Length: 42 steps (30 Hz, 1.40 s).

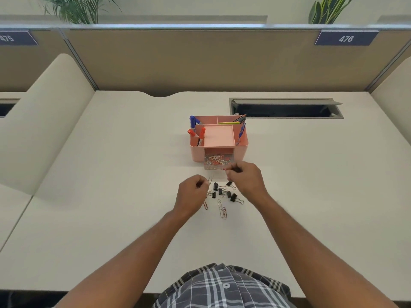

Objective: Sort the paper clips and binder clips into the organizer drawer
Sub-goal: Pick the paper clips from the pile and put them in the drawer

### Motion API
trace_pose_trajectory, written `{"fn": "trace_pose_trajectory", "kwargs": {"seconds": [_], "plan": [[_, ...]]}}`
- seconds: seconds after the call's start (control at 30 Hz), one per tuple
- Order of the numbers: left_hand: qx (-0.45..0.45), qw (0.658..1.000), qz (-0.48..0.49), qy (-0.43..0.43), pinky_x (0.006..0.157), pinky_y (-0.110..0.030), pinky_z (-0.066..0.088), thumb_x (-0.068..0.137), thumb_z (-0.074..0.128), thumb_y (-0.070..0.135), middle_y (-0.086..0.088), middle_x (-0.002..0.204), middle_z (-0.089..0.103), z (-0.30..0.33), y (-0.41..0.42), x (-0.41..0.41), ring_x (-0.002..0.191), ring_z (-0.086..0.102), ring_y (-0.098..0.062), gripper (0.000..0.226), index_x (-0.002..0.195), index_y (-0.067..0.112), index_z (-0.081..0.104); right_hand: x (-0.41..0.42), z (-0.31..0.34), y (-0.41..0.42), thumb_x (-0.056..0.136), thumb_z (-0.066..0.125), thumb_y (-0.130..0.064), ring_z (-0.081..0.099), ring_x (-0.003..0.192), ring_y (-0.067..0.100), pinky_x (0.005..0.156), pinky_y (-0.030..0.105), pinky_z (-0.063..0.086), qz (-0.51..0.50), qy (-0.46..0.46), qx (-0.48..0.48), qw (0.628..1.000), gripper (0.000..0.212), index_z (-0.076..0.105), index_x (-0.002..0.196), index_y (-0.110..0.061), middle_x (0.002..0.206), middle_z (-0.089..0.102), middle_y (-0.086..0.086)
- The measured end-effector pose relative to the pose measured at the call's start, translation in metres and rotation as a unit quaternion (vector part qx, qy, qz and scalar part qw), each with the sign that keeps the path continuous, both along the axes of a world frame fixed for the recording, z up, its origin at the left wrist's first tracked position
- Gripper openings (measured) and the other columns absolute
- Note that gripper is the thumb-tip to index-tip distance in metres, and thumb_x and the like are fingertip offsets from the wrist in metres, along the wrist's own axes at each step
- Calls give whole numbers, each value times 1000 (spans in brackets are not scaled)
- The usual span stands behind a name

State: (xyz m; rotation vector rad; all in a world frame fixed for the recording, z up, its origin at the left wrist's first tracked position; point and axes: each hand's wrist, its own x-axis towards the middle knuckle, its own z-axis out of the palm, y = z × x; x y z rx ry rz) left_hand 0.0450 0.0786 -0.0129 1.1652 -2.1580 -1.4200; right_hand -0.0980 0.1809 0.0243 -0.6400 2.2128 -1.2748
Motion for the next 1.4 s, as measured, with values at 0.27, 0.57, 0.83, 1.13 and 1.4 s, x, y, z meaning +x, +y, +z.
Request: {"fn": "trace_pose_trajectory", "kwargs": {"seconds": [0.27, 0.57, 0.83, 1.13, 1.4], "plan": [[-113, 992, -10, -47, 57, -24, 38, 90, 57, 20, 10, 63, 57, 30, -36, -44, 63, 54, -11, 26, 64, 23, 56, -21, 12, -39, 87, 58, -7, 64, 82, 16, 71, 22, 46, 15, 99, 36, 994, 18, 73, 89, -16, 85, 69, -2], [-124, 991, -19, -55, 62, -22, 46, 90, 57, 19, 11, 74, 64, 16, -27, -31, 70, 59, -6, 14, 79, 25, 62, -13, 7, -19, 89, 54, -5, 64, 83, 16, 73, 25, 50, 42, 125, 47, 990, 23, 74, 95, -15, 89, 69, -4], [-188, 942, -112, -254, 78, -38, 48, 92, 58, 39, -5, 96, 65, -37, 21, 18, 92, 63, -28, 27, 95, 13, 61, 41, -54, 28, 84, 63, -32, 63, 91, 32, 71, 31, 44, 184, 154, 326, 914, 22, 63, 83, -11, 95, 68, 10], [-206, 935, -118, -262, 78, -35, 46, 95, 52, 26, -9, 106, 60, -41, 27, 17, 95, 61, -28, 19, 100, 11, 61, 66, -75, 31, 92, 49, -11, 55, 94, 32, 75, 35, 43, 190, 203, 265, 923, 10, 58, 93, -6, 106, 55, 13], [-235, 932, -135, -241, 67, -33, 37, 95, 42, 21, -9, 93, 58, -45, 29, 22, 85, 58, -29, 22, 85, 8, 57, 58, -70, 36, 82, 41, -2, 57, 89, 31, 73, 35, 44, 180, 170, 245, 937, 18, 55, 88, -12, 97, 60, 8]]}}
